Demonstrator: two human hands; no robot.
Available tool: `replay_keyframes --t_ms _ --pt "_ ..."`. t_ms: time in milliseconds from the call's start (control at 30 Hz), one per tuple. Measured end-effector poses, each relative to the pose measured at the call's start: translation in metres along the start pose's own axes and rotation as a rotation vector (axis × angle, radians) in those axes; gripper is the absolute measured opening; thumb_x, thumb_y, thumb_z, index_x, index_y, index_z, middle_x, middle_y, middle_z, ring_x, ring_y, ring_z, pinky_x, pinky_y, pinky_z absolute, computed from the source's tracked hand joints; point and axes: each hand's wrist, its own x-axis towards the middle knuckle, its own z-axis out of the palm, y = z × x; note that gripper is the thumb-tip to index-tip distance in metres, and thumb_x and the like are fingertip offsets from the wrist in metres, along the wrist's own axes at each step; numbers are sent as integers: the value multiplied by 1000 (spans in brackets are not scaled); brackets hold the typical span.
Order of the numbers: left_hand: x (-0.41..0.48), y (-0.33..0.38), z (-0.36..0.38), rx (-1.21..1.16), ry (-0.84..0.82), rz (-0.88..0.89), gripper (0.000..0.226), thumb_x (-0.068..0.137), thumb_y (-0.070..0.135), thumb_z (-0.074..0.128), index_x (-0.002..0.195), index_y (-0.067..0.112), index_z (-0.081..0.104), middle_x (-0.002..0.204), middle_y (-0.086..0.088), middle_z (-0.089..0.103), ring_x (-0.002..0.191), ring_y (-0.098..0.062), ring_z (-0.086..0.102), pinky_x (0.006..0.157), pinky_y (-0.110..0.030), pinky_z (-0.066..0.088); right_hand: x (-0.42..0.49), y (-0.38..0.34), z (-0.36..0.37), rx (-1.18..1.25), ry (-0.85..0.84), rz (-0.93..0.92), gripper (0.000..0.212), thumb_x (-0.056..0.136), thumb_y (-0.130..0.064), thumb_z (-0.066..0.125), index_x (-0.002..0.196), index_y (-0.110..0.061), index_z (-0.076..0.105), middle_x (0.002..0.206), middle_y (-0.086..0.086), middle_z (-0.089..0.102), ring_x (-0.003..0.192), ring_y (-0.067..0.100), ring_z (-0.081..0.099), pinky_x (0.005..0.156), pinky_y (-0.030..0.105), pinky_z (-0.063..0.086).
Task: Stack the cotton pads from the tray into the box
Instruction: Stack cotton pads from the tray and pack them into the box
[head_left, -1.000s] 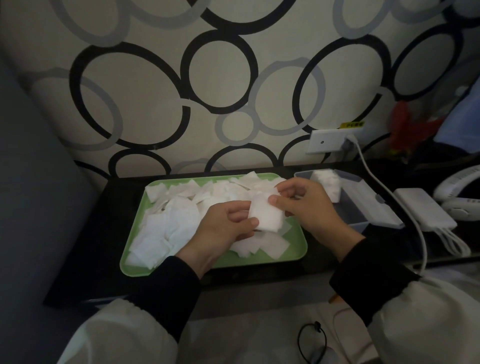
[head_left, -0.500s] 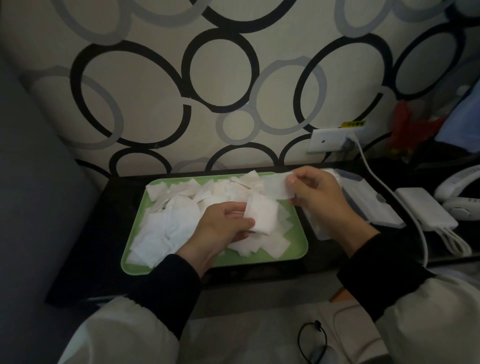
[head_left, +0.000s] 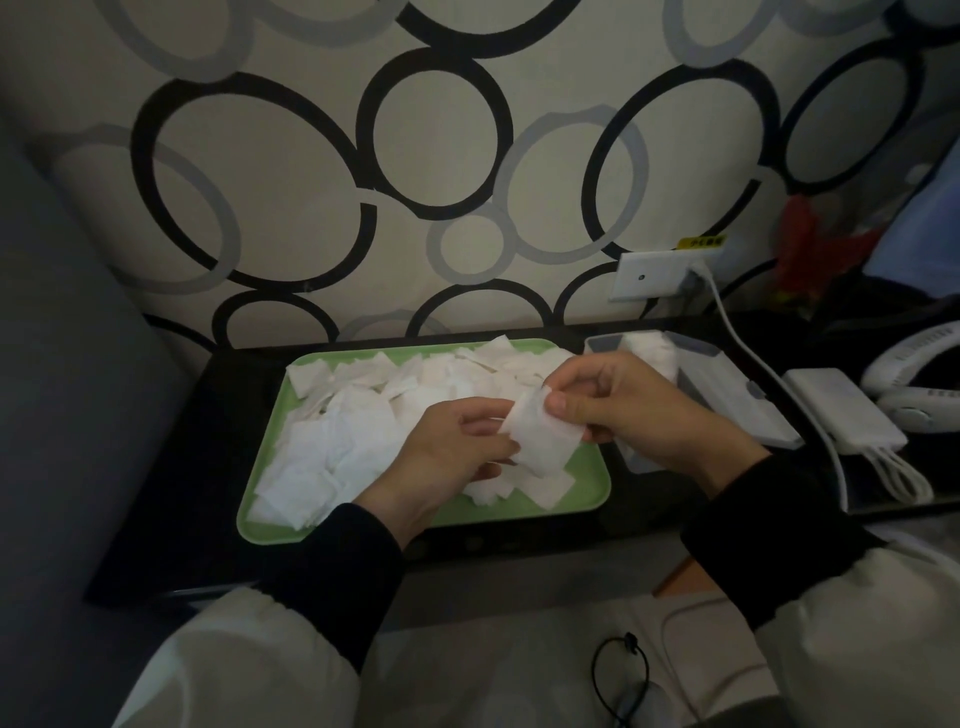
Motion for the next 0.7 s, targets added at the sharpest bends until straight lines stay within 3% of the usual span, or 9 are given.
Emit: replay_keyframes --t_ms 100,200,300,433,700 --pt "0 0 1 10 2 1 33 86 0 68 110 21 73 98 -1 78 85 -15 71 70 -24 54 0 -1 0 10 -43 -16 11 75 -28 72 84 -23 75 73 12 68 69 29 54 60 29 44" --pt "-1 1 1 1 -20 18 31 86 1 70 109 22 73 98 -1 78 85 -15 71 70 -24 53 3 2 -1 -138 26 -56 9 84 -19 73 92 -16 73 89 20 73 84 41 65 76 48 56" --pt "-2 1 2 -16 -46 27 29 86 5 73 109 23 73 98 -1 78 85 -14 71 71 -25 51 7 9 0 -310 82 -97 6 86 -15 74 92 -17 73 90 10 74 91 32 68 86 55 54" --pt "-1 1 1 -35 -38 20 30 86 1 70 108 21 72 98 -2 78 84 -15 70 68 -24 51 12 15 0 -344 142 -132 7 86 -14 75 87 -20 73 83 -1 70 83 17 67 82 47 56" --pt "-1 1 2 -85 -41 22 28 88 4 69 107 24 72 100 -1 78 85 -14 72 71 -26 50 17 25 1 -414 213 -150 8 86 -22 75 84 -29 70 84 -5 68 71 0 60 70 28 52"
